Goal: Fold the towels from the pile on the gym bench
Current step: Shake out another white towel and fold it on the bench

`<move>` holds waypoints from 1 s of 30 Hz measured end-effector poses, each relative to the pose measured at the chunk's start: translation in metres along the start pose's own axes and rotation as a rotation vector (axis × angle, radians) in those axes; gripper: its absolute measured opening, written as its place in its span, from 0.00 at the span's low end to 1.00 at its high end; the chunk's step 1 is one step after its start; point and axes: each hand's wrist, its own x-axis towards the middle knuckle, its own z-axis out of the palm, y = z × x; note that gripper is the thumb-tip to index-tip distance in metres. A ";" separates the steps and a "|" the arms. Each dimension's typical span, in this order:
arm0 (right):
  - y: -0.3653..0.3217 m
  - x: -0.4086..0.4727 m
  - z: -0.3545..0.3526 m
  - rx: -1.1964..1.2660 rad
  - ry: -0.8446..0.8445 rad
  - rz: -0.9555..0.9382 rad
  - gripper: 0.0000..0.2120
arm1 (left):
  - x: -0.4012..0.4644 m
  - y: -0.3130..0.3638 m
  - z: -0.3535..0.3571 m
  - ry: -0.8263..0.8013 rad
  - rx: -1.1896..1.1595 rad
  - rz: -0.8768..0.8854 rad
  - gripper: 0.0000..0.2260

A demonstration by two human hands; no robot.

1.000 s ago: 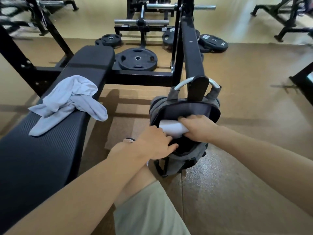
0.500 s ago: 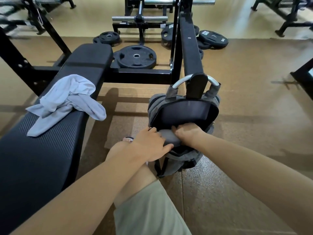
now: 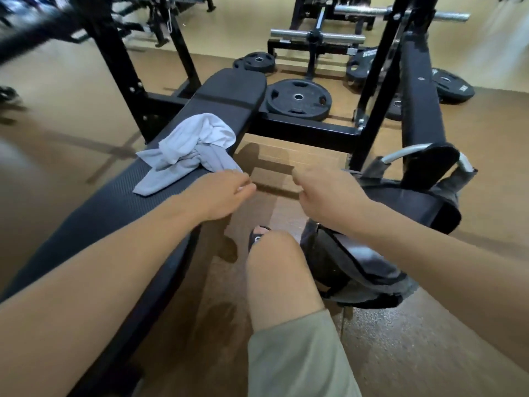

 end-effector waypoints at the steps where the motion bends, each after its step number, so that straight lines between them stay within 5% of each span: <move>1: -0.016 0.017 0.005 0.070 0.017 -0.017 0.05 | -0.005 -0.017 -0.002 0.020 -0.012 -0.061 0.16; 7: -0.080 0.140 0.076 0.326 -0.142 -0.020 0.11 | -0.021 -0.105 0.004 0.020 0.109 -0.253 0.18; 10: -0.103 0.193 0.095 0.382 -0.098 -0.010 0.20 | -0.016 -0.142 0.012 0.010 0.161 -0.342 0.25; 18: -0.147 0.311 0.142 0.291 -0.042 -0.053 0.35 | 0.010 -0.225 0.053 -0.079 0.140 -0.419 0.26; 23: -0.163 0.333 0.169 0.105 0.059 -0.106 0.19 | 0.009 -0.235 0.080 -0.026 0.138 -0.421 0.30; 26: -0.171 0.329 0.161 0.235 0.153 -0.073 0.10 | 0.007 -0.232 0.069 -0.043 0.042 -0.433 0.27; 30: -0.174 0.311 0.118 0.493 0.372 -0.039 0.12 | -0.008 -0.214 0.028 0.065 -0.095 -0.475 0.28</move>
